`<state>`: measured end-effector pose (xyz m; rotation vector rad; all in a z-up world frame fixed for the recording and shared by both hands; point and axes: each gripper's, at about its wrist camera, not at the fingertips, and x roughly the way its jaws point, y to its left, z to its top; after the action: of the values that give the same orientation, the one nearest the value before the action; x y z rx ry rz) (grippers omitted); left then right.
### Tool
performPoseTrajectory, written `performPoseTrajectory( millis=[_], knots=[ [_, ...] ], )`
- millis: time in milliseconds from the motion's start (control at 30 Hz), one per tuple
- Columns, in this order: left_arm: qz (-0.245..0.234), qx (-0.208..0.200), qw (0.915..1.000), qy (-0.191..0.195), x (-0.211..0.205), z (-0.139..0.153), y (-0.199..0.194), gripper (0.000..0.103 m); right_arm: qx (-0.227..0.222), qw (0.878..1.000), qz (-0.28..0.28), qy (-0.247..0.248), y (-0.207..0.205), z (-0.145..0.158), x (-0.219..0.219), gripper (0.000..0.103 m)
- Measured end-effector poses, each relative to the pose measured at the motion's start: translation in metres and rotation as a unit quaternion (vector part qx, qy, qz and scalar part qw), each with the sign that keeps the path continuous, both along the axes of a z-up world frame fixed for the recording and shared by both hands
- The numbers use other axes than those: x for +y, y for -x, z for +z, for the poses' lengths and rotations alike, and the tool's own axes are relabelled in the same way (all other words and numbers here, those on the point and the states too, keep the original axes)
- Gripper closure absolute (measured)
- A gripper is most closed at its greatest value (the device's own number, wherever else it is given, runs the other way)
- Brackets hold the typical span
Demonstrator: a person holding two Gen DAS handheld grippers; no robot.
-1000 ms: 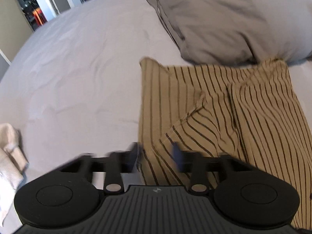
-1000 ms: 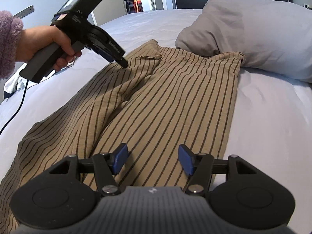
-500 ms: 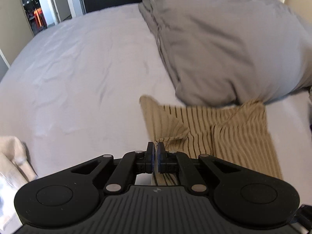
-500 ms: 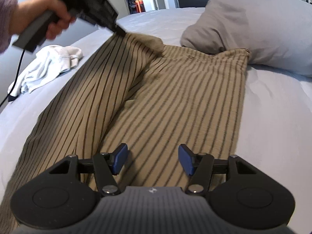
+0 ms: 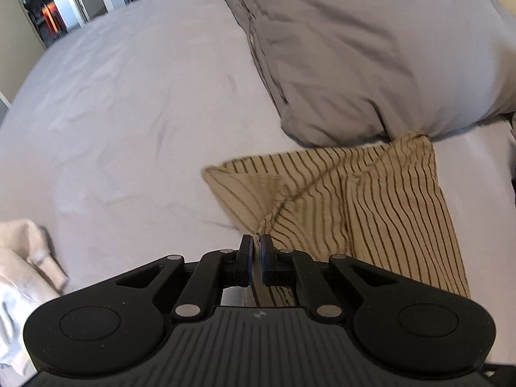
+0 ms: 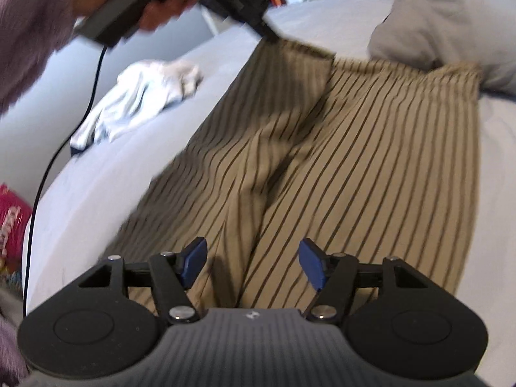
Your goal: Fold clothes
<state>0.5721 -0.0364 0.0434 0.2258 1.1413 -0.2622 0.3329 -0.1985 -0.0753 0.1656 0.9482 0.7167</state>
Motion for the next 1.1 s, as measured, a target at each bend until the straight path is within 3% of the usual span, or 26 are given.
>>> performPoseTrajectory(
  millis=[133,233,267,333,433,467,700,767,800,967,1100],
  knots=[
    [-0.008,0.001,0.9998,-0.016,-0.008,-0.008,0.0,0.096,0.003,1.0,0.019,0.024,0.009,-0.01,0.01,0.039],
    [-0.01,-0.004,0.9995,-0.029,-0.012,-0.012,0.0,0.085,-0.007,0.999,0.032,0.037,0.011,-0.008,0.013,0.074],
    [-0.014,-0.007,0.9992,-0.036,-0.014,-0.012,0.001,0.083,-0.007,0.999,0.036,0.035,0.01,-0.006,0.013,0.078],
    [-0.018,-0.018,0.9985,-0.048,-0.017,-0.012,0.002,0.078,-0.007,0.999,0.038,0.038,0.013,-0.005,0.016,0.078],
    [-0.027,-0.041,0.9974,-0.053,-0.02,-0.009,0.002,0.056,-0.005,0.998,0.037,0.04,0.01,-0.008,0.016,0.078],
    [-0.03,-0.048,0.9969,-0.055,-0.02,-0.008,0.002,0.055,-0.003,0.999,0.037,0.039,0.01,-0.008,0.015,0.078],
    [-0.047,-0.051,0.9934,-0.091,-0.026,-0.026,0.001,0.072,0.0,0.999,0.038,0.037,0.011,-0.009,0.011,0.076],
    [-0.052,-0.045,0.9925,-0.101,-0.027,-0.03,0.001,0.096,0.002,0.999,0.038,0.035,0.01,-0.009,0.011,0.076],
    [-0.05,-0.044,0.992,-0.107,-0.027,-0.031,0.001,0.1,0.003,0.999,0.037,0.035,0.01,-0.009,0.01,0.076],
    [-0.051,-0.062,0.9889,-0.125,-0.028,-0.021,0.003,0.103,0.005,0.999,0.036,0.036,0.009,-0.009,0.011,0.076],
    [-0.037,-0.082,0.9908,-0.101,-0.028,0.002,-0.001,0.103,0.008,0.999,0.034,0.027,0.011,-0.006,0.009,0.077]
  ],
)
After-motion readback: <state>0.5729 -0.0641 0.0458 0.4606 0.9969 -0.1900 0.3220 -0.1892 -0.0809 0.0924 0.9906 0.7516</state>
